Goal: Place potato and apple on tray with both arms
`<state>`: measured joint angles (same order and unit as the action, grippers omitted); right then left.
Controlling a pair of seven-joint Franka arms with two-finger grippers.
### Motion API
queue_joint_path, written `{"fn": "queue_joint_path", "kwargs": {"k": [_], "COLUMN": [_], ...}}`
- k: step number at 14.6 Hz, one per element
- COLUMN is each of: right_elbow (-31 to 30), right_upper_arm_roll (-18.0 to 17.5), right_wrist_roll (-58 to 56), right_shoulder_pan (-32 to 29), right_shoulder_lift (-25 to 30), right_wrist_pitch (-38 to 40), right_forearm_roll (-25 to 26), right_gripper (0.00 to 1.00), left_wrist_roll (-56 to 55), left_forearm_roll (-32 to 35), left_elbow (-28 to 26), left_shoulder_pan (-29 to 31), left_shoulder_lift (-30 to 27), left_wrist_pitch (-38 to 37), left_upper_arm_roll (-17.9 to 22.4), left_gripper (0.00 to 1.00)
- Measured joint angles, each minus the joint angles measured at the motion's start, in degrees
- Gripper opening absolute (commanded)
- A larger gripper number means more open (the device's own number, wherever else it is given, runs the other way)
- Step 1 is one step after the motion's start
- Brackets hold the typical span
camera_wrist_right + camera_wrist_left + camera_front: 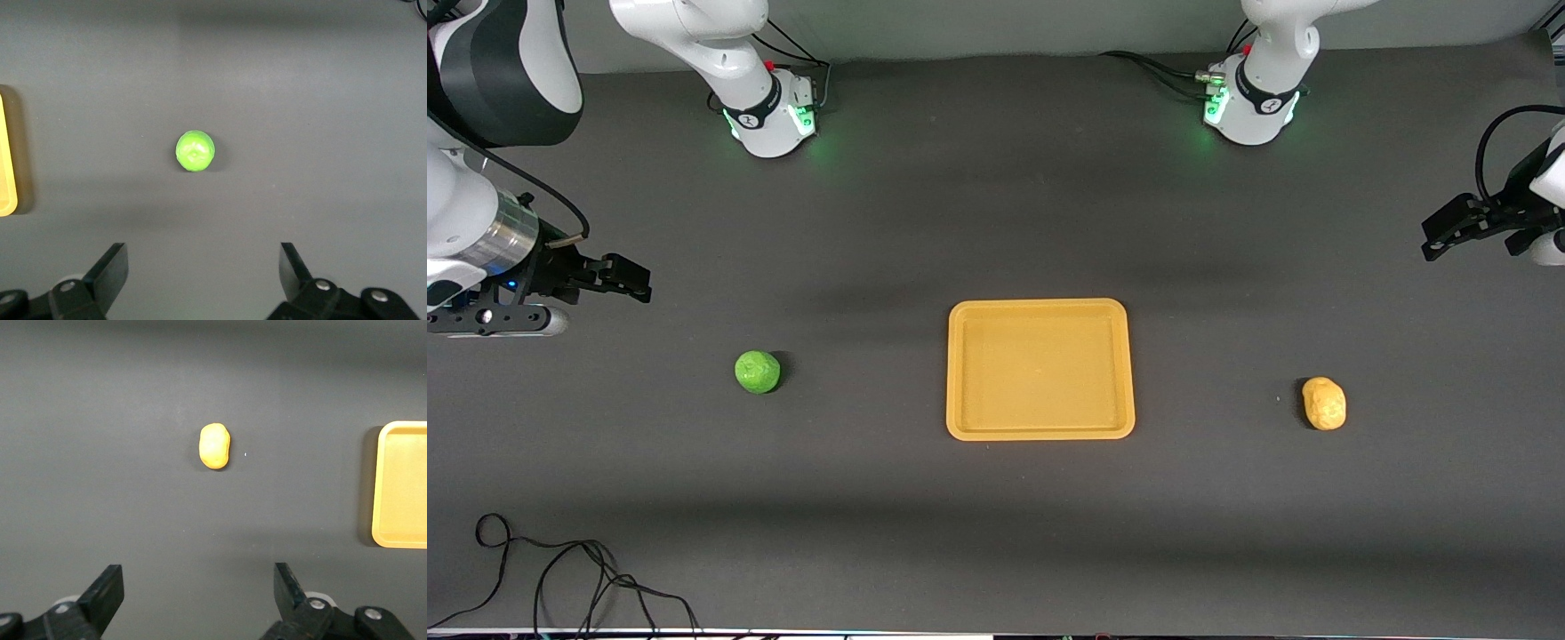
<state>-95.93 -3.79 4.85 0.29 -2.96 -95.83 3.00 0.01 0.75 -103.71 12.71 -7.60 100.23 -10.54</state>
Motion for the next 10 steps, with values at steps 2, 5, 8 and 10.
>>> {"fn": "queue_joint_path", "kwargs": {"k": [2,5,8,10], "right_elbow": [0.0,0.0,0.0,0.0], "right_upper_arm_roll": [0.1,0.3,0.4,0.4], "right_wrist_roll": [0.0,0.0,0.0,0.0], "right_shoulder_pan": [0.0,0.0,0.0,0.0], "right_shoulder_lift": [0.0,0.0,0.0,0.0], "right_wrist_pitch": [0.0,0.0,0.0,0.0], "right_forearm_roll": [-0.6,-1.2,-2.5,-2.6], "right_gripper": [1.00,1.00,1.00,1.00], "left_wrist_roll": [0.0,0.0,0.0,0.0], "left_forearm_roll": [0.0,0.0,0.0,0.0], "left_elbow": [0.0,-0.1,-0.2,-1.4], "left_shoulder_pan": [0.0,0.0,0.0,0.0], "left_shoulder_lift": [0.0,0.0,0.3,1.1], "left_wrist_pitch": [0.0,0.0,1.0,3.3], "left_upper_arm_roll": [0.0,0.0,0.0,-0.1], "left_gripper": [1.00,1.00,1.00,1.00]}}
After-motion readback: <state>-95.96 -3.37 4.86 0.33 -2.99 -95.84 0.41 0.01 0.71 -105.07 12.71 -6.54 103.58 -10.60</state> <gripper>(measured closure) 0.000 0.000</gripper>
